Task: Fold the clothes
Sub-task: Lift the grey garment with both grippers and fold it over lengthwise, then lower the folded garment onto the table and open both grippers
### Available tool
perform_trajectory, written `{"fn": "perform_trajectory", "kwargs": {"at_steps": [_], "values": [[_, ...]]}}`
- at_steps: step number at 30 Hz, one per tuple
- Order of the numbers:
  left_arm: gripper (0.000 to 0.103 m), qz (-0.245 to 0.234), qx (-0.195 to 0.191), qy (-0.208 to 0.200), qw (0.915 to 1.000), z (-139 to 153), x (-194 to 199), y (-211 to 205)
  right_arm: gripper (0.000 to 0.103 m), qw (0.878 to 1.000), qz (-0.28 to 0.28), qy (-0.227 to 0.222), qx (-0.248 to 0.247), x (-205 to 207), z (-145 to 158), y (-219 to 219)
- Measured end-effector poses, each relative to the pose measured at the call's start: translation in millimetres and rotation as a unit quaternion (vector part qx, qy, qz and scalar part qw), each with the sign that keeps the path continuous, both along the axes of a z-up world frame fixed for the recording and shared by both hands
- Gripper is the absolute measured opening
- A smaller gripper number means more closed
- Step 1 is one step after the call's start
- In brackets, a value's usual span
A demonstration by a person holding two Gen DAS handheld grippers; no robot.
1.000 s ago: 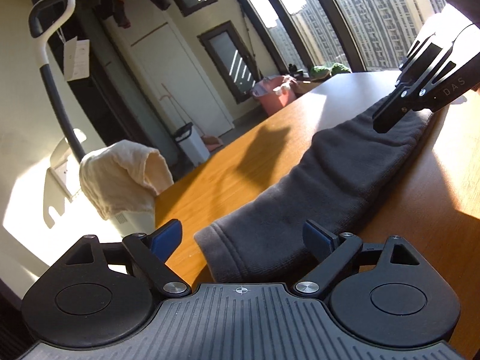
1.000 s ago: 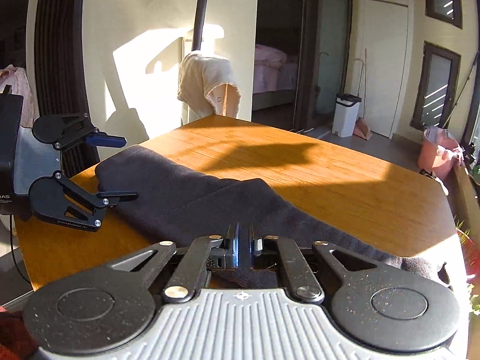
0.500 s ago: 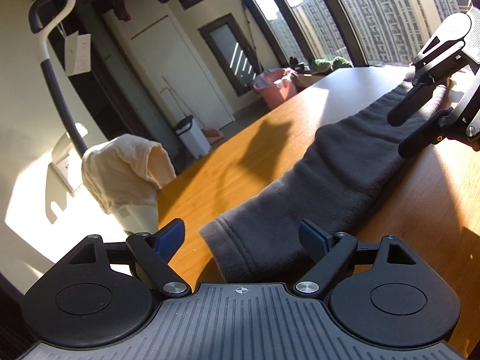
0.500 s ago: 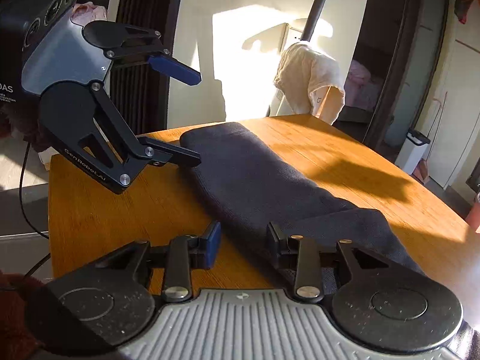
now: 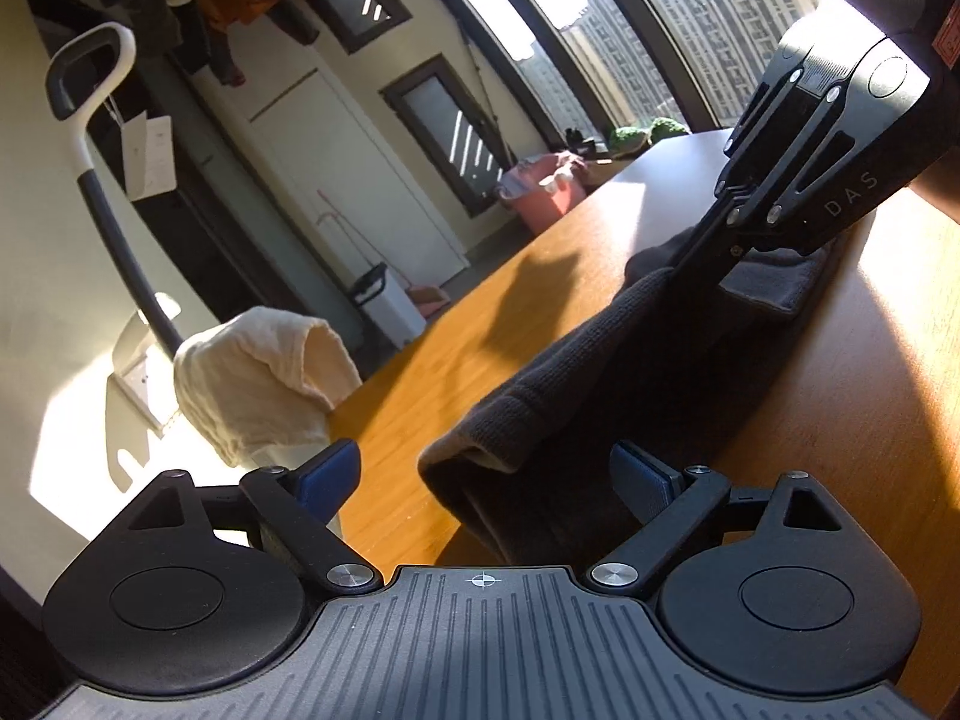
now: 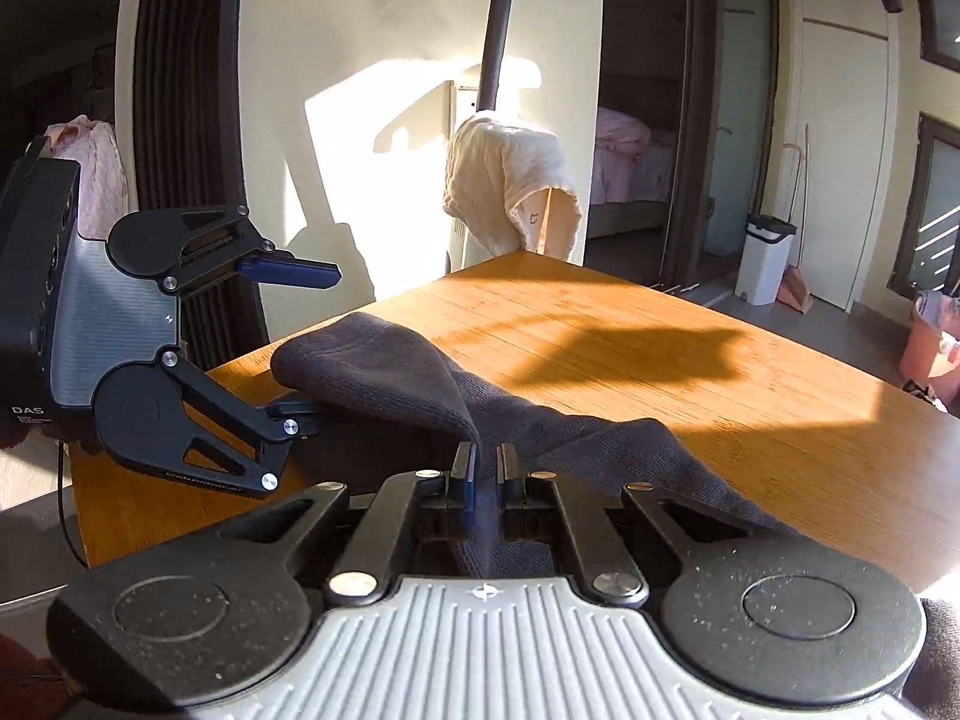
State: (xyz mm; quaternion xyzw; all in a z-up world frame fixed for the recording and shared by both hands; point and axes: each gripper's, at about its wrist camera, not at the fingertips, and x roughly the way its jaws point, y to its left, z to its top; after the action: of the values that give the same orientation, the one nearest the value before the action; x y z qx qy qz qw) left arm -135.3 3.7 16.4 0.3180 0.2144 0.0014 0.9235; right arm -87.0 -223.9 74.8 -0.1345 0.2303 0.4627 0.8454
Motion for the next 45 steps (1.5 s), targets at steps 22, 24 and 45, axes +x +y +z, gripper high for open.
{"fn": "perform_trajectory", "kwargs": {"at_steps": [22,24,45], "values": [[0.015,-0.001,-0.094,0.026,0.9952,7.1,36.2,-9.4,0.004,0.944,-0.316,0.063,0.066,90.7,-10.2,-167.7],[0.010,0.002,-0.112,0.031,0.9932,15.7,46.7,-3.6,0.005,0.945,-0.320,0.010,0.060,122.5,13.7,-153.0],[0.087,0.091,-0.346,0.101,0.9283,23.1,130.1,64.4,0.043,0.977,-0.208,0.039,-0.009,136.1,-12.6,-74.4]]}}
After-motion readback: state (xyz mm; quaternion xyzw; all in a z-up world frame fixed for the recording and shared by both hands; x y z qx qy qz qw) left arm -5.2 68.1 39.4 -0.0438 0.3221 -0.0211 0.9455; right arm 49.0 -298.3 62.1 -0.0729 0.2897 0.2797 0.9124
